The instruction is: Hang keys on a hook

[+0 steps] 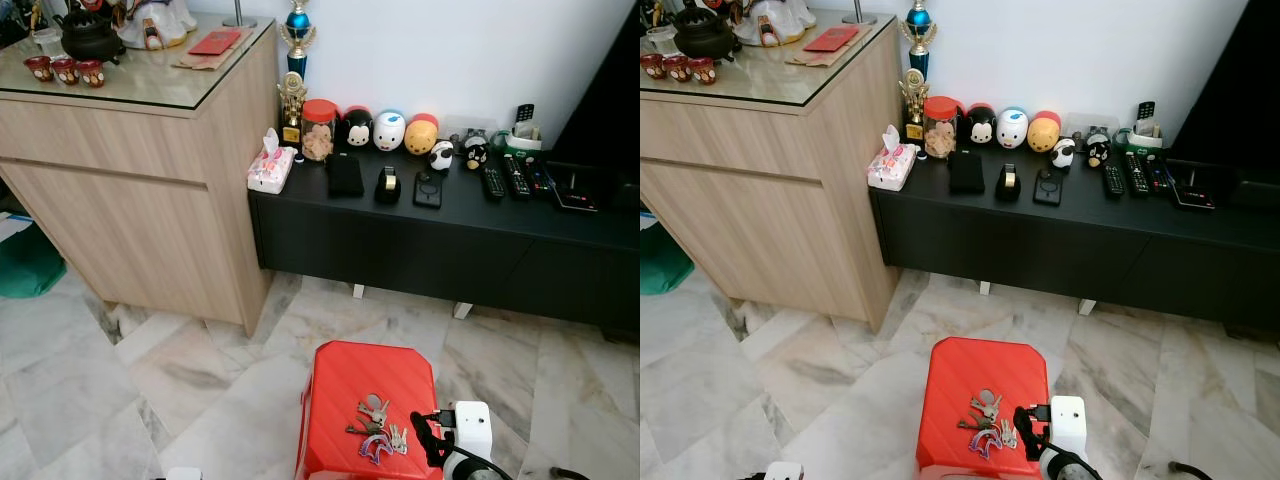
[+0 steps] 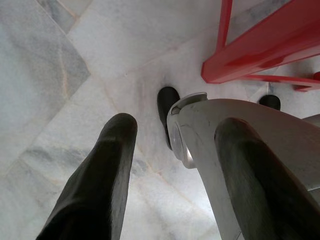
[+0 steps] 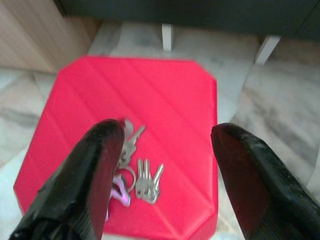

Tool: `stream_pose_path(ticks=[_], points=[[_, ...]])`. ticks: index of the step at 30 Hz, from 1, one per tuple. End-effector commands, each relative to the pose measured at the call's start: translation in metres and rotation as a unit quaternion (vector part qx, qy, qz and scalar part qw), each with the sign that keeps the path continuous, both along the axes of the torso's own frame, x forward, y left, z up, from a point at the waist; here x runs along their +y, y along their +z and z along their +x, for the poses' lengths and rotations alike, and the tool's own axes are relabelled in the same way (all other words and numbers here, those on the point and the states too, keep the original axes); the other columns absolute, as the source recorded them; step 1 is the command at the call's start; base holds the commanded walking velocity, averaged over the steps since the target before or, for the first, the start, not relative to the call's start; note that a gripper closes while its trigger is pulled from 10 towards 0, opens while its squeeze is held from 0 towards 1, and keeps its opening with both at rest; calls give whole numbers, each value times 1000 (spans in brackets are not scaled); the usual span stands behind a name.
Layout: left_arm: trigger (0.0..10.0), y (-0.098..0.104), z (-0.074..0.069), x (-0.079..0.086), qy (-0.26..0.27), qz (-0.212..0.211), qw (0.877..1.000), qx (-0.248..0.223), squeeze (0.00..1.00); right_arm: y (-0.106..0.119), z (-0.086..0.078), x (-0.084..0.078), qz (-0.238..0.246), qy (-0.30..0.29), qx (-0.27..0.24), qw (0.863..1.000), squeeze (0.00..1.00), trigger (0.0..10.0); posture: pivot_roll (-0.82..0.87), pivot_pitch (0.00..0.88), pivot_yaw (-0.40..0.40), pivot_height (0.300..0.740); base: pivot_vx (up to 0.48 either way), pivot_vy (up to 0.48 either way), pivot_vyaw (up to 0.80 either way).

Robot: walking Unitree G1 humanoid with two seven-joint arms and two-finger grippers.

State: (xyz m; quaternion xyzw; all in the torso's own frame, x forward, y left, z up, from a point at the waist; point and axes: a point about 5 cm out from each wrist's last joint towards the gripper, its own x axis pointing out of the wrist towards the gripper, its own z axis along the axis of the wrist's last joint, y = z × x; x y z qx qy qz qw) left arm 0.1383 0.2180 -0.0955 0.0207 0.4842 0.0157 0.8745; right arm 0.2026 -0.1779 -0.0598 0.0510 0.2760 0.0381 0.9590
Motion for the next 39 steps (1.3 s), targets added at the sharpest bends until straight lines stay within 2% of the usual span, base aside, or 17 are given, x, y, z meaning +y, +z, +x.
stream_pose_path(ticks=[1,2,3,4,5,6,11,14,21,22,23,24,25,26,29,35,39], points=[[10000,-5,-12,-4,14,-8,1000,14,0,1,-2,-2,-1,-6,-12,1000,0,10000,36,22,-51,740,0,0,0],[10000,-5,-12,-4,21,-9,1000,10,0,1,-2,-2,1,-10,-16,1000,0,10000,38,16,-51,740,0,0,0],[10000,-5,-12,-3,26,-9,1000,8,0,26,31,2,-7,0,-90,996,0,10000,38,16,-51,740,0,0,0],[10000,-5,-13,-3,30,-8,1000,5,0,53,57,8,-13,11,-157,987,0,10000,37,11,-49,740,0,0,0],[10000,-4,-13,-3,36,-7,999,0,0,73,73,15,-14,20,-205,978,0,10000,35,7,-49,740,0,0,0],[10000,-4,-13,-3,39,-7,999,-3,0,84,80,20,-13,24,-232,972,0,10000,35,5,-49,740,0,0,0],[10000,-2,-12,0,75,3,997,-37,0,76,72,22,1,11,-225,974,0,10000,35,0,-49,740,0,0,0],[10000,0,-11,1,76,9,996,-52,0,73,69,19,4,6,-221,975,0,10000,35,0,-48,740,0,0,0],[10000,7,-5,1,79,13,990,-120,0,73,61,12,5,-3,-215,977,0,10000,26,0,-47,740,0,0,0],[10000,23,20,4,61,25,980,-190,0,71,59,11,4,-4,-210,978,0,10000,25,0,-46,740,0,0,0],[10000,36,38,5,47,34,969,-241,0,70,58,10,4,-5,-206,979,0,10000,27,0,-46,740,0,0,0],[10000,61,66,3,29,32,944,-328,0,67,56,8,2,-9,-197,980,0,10000,30,0,-48,740,0,0,0],[10000,67,72,2,27,29,937,-346,0,66,56,8,2,-10,-194,981,0,10000,34,0,-49,740,0,0,0],[10000,87,82,-4,9,31,910,-414,0,66,56,7,3,-12,-194,981,0,10000,40,0,-51,740,0,0,0],[10000,109,86,-12,-19,42,875,-481,0,68,59,4,5,-26,-197,980,0,10000,32,0,-48,740,0,0,0],[10000,125,87,-17,-8,21,863,-504,0,75,57,5,14,-22,-211,977,0,10000,37,0,-52,740,0,0,0],[10000,130,85,-22,-7,0,865,-502,0,75,55,4,15,-26,-213,977,0,10000,44,0,-55,740,0,0,0]])
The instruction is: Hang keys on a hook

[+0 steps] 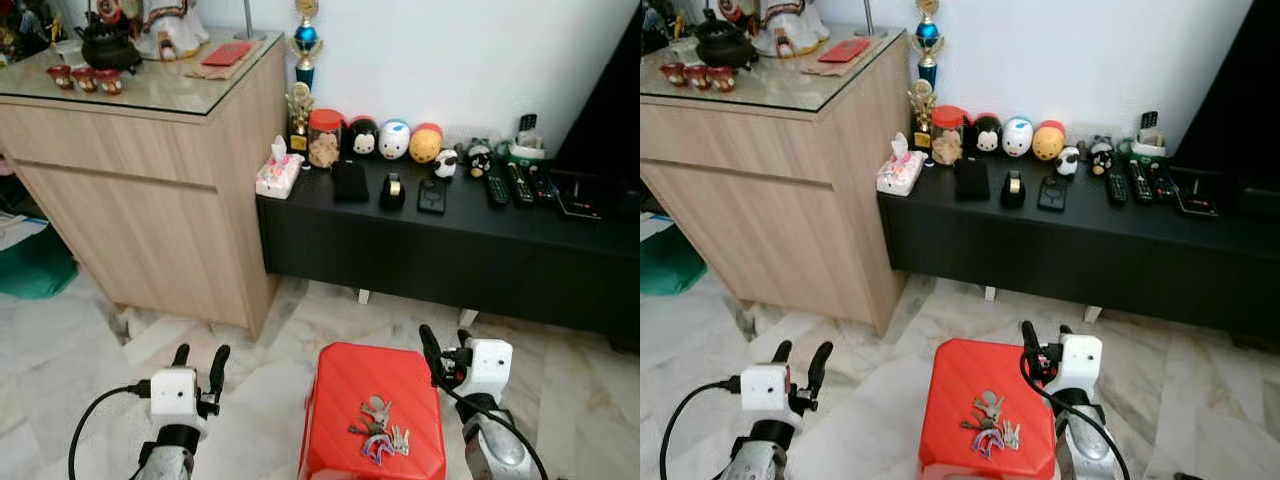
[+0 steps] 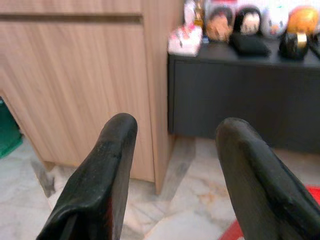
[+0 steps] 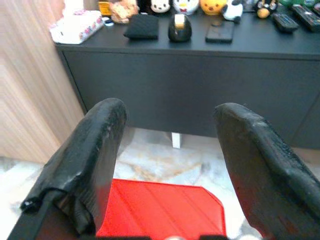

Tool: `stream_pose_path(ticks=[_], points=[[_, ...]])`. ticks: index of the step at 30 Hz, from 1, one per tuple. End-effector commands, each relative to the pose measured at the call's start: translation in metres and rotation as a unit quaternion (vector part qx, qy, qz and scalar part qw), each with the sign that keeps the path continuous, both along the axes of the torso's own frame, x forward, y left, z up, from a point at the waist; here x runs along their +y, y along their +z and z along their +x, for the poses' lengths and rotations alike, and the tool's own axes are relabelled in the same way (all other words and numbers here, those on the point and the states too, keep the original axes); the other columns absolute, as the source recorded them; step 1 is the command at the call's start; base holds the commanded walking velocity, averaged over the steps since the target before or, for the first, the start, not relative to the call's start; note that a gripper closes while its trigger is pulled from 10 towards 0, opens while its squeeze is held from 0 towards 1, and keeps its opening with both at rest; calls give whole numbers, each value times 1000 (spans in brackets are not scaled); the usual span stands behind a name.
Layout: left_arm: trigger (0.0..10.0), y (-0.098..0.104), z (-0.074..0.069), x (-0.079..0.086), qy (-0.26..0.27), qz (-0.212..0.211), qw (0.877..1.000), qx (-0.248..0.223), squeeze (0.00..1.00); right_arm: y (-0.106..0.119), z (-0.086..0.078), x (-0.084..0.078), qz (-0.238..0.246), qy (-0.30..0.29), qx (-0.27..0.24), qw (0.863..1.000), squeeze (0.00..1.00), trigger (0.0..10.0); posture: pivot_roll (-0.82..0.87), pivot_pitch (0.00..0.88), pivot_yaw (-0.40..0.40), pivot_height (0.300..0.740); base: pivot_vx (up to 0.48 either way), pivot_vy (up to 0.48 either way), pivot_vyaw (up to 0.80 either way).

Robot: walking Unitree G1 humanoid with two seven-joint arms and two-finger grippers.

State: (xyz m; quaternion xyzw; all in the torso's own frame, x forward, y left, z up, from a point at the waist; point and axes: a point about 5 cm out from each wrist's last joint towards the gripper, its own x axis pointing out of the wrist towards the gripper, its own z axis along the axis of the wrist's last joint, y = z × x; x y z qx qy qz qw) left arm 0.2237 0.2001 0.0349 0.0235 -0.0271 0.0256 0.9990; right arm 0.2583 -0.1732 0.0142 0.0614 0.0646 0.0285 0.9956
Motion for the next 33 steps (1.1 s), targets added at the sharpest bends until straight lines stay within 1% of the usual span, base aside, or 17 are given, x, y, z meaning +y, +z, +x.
stream_pose_path(ticks=[1,5,7,8,13,17,20,24,25,27,28,33], points=[[10000,-1,-2,-5,-9,-13,1000,11,0,0,-1,0,0,-3,0,1000,0,10000,45,0,-55,740,0,0,0],[10000,-4,-2,-5,-6,-17,1000,23,0,-3,-1,2,-3,-9,16,1000,0,10000,38,0,-55,740,0,0,0],[10000,-2,0,-5,-3,-26,999,28,0,-1,1,2,-2,-7,21,1000,0,10000,34,0,-54,727,0,0,0],[10000,-2,0,-5,-3,-26,999,28,0,-1,1,2,-2,-7,21,1000,0,10000,34,0,-54,727,0,0,0],[10000,-1,2,-6,-9,-33,999,39,0,-2,2,1,-3,-5,28,1000,0,10000,33,0,-51,692,0,0,0],[10000,2,9,-9,-14,-34,998,40,0,1,5,2,-10,1,25,1000,0,10000,32,0,-53,667,0,0,0],[10000,6,17,-12,-23,-37,998,38,0,4,11,-2,-17,-2,25,1000,0,10000,38,0,-59,667,0,0,0],[10000,9,20,-13,-25,-37,998,37,0,5,14,-3,-19,-2,26,999,0,10000,38,0,-59,667,0,0,0],[10000,12,24,-14,-26,-37,998,37,0,7,17,-3,-18,-3,27,999,0,10000,35,8,-61,667,0,0,0],[10000,12,24,-14,-26,-37,998,37,0,7,17,-3,-18,-4,28,999,0,10000,35,11,-61,667,0,0,0],[10000,13,26,-15,-27,-37,998,36,0,6,19,-4,-17,-9,38,999,0,10000,34,16,-61,667,0,0,0],[10000,15,28,-18,-31,-41,998,34,0,6,21,-2,-10,-8,40,999,0,10000,35,29,-62,649,0,0,0]])
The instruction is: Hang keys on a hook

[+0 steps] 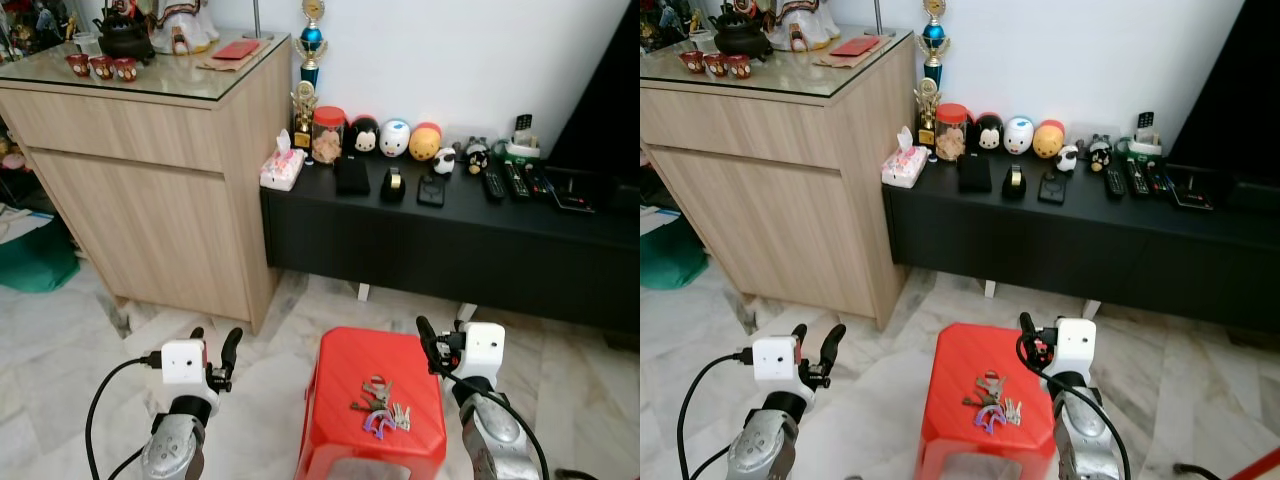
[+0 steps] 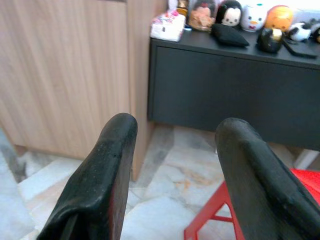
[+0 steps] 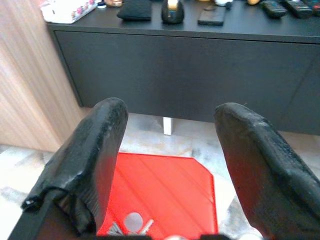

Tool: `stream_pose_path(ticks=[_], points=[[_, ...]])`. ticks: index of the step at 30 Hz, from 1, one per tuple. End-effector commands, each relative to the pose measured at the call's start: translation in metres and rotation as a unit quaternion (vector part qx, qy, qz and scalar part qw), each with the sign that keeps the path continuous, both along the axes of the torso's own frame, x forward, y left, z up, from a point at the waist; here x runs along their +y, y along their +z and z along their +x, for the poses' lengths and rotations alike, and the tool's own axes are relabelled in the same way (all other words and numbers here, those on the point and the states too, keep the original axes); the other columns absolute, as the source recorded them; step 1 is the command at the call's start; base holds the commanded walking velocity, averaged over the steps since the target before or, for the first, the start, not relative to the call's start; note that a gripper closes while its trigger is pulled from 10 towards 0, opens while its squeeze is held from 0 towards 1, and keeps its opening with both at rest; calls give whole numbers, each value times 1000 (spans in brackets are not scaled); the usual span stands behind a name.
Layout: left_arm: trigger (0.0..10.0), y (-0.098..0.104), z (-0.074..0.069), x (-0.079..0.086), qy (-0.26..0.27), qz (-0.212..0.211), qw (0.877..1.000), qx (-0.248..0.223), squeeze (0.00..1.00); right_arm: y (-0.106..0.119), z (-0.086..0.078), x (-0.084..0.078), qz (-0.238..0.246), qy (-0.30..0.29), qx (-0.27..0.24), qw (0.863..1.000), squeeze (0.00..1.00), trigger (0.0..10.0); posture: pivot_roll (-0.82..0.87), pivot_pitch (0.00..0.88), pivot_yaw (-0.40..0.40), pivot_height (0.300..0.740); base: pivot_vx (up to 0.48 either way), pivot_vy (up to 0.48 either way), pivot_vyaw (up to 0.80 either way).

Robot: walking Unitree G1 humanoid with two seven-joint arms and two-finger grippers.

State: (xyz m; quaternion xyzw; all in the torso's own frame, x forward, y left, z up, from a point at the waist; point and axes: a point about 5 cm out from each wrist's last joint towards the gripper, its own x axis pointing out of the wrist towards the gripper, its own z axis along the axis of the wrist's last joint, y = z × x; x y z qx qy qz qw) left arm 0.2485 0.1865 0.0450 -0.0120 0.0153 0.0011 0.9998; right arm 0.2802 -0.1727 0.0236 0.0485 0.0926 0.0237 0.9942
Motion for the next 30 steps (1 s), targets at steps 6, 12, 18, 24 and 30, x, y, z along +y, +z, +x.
stream_pose_path(ticks=[6,12,18,24,30], points=[[10000,5,5,-7,-10,-10,1000,-3,0,-3,0,1,5,4,8,1000,0,10000,35,44,-62,624,0,0,0],[10000,5,7,-9,-13,-15,1000,2,0,-4,0,2,9,9,13,1000,0,10000,35,46,-58,624,0,0,0],[10000,6,8,-10,-13,-17,1000,2,0,-6,-1,4,14,13,17,1000,0,10000,37,47,-58,624,0,247,0],[10000,6,9,-10,-13,-17,1000,3,0,-8,-1,5,17,15,21,1000,0,10000,37,49,-57,624,0,331,0],[10000,7,9,-11,-14,-17,1000,4,0,-9,-2,3,18,16,26,999,0,10000,34,50,-55,624,0,331,0]])
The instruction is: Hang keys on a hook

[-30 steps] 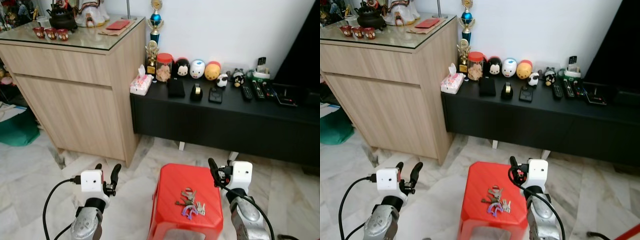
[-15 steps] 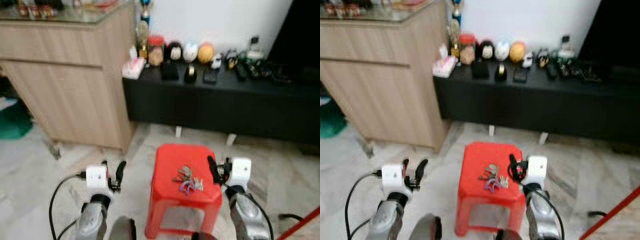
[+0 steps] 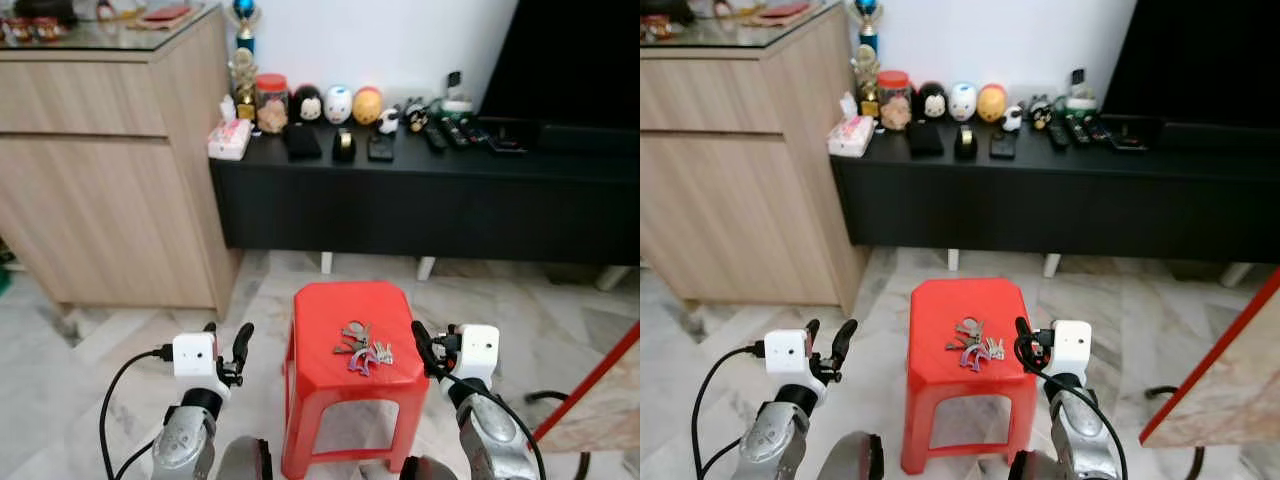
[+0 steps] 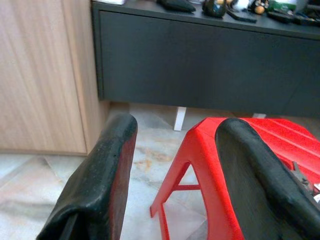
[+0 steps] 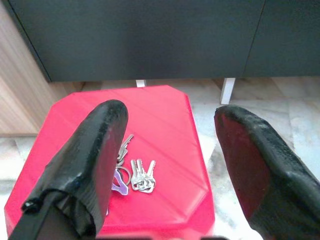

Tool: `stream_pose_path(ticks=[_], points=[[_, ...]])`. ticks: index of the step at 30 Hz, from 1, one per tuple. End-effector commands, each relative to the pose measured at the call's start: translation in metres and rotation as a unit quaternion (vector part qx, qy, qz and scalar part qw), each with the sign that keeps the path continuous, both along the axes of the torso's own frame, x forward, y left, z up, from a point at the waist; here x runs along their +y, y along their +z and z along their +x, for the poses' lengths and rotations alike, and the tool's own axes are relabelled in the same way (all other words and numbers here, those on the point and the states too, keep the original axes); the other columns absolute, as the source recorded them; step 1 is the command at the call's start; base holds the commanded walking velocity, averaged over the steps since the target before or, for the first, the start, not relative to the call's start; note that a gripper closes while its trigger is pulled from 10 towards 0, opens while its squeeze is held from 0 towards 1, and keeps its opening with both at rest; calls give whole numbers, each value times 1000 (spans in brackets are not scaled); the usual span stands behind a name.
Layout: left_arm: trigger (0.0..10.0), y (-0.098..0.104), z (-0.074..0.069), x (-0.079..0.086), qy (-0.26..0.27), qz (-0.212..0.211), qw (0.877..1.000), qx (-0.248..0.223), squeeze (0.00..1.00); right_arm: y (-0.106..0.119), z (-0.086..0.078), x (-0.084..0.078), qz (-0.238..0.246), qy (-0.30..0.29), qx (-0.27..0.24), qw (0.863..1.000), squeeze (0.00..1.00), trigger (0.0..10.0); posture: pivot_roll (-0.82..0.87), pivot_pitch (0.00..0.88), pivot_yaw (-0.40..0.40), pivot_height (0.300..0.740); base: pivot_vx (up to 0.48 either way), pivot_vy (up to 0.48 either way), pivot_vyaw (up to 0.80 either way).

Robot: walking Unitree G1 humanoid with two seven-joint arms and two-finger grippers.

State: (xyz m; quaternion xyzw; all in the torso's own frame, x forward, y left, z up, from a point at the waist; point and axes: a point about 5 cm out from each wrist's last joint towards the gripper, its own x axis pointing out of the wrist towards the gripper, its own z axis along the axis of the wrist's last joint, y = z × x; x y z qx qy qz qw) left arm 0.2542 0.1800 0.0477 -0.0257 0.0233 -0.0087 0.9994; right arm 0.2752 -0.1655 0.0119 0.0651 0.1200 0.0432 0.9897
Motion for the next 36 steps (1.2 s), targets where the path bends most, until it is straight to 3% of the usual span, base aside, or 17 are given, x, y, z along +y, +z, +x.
stream_pose_path(ticks=[1,14,20,25,36], points=[[10000,4,4,-5,-4,-3,1000,-4,0,2,3,-4,0,-4,-1,1000,0,10000,34,50,-55,624,0,330,0],[10000,8,5,-7,-17,6,1000,-14,0,2,4,-1,5,1,1,1000,0,10000,37,51,-52,624,0,23,0],[10000,8,7,-9,-18,-13,1000,-8,0,0,3,-2,0,3,5,1000,0,10000,38,50,-51,624,0,0,0],[10000,9,8,-9,-21,-6,1000,-11,0,0,3,0,-10,13,2,1000,0,10000,38,49,-50,624,0,351,113],[10000,12,9,-11,-32,5,999,-17,0,-1,4,1,-8,16,9,1000,0,10000,43,49,-49,624,0,0,155]])
